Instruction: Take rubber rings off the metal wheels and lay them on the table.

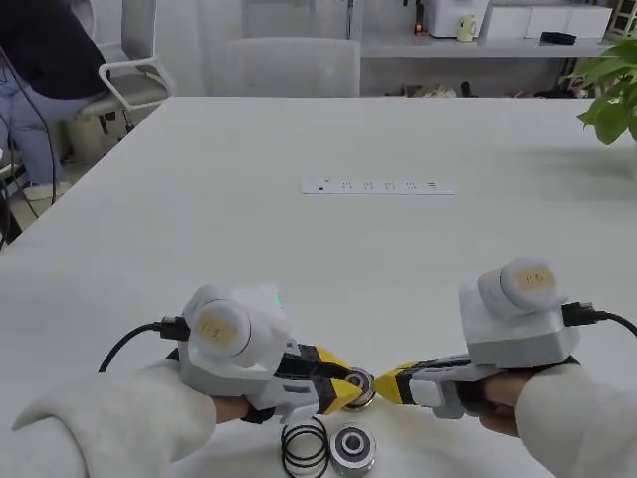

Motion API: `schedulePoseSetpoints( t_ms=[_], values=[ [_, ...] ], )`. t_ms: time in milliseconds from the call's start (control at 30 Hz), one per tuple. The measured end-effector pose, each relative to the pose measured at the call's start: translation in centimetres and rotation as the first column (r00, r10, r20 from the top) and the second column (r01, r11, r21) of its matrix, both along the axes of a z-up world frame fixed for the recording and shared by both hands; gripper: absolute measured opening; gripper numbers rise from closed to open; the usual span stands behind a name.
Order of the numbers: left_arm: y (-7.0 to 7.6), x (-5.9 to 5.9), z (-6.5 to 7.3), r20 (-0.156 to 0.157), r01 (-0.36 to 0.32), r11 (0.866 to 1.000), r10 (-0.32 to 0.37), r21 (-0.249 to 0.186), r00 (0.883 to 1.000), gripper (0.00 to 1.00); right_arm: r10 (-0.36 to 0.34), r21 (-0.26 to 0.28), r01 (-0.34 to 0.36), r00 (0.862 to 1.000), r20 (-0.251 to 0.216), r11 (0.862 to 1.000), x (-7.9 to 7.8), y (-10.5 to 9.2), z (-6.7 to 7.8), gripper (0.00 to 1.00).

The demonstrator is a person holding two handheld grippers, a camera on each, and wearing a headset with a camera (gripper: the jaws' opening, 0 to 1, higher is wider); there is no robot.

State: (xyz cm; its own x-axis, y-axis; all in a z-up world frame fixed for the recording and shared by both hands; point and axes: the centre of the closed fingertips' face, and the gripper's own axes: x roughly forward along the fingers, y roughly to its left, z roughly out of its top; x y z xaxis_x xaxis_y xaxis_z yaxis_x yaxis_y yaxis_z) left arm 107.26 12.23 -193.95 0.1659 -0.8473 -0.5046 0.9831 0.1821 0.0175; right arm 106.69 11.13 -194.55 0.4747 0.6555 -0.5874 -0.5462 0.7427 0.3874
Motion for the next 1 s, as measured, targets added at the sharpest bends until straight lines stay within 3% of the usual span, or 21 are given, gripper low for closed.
schedulePoseSetpoints(
  t_ms=[1000],
  values=[
    [-0.02, -0.14, -0.01, 0.017, 0.003, 1.0, -0.003, 0.012, 1.0, 0.07, -0.013, 0.043, 0.014, 1.0, -0.018, 0.999, -0.08, 0.45, 0.63, 0.0]
  ],
)
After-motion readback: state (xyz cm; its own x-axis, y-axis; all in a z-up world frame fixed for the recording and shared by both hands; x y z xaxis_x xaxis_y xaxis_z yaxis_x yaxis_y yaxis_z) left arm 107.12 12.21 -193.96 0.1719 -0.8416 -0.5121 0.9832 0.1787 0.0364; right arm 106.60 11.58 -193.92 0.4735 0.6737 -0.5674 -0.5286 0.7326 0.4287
